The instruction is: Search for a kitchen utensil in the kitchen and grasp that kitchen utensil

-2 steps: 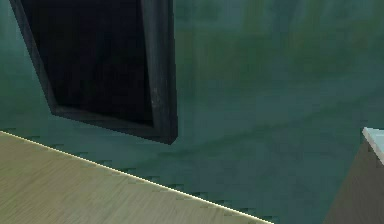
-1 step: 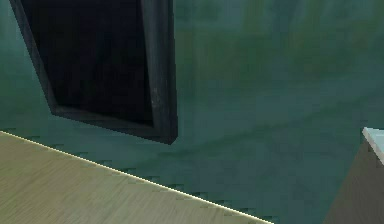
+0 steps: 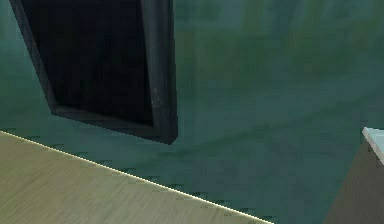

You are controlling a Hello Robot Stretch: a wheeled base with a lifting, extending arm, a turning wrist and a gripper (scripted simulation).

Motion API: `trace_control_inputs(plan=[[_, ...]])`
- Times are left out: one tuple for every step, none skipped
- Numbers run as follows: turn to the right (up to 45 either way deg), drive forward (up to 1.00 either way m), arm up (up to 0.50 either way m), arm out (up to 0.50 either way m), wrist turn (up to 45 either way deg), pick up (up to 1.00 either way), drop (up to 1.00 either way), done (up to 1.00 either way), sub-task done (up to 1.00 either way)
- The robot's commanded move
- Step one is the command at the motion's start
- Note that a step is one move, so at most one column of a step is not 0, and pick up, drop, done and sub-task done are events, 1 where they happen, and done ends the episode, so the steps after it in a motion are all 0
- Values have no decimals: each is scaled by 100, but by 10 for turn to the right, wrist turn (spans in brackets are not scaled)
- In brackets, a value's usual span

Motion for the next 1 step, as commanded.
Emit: trace_control_inputs(plan=[[0, 0, 0, 0, 450, 0, 0, 0, 0]])
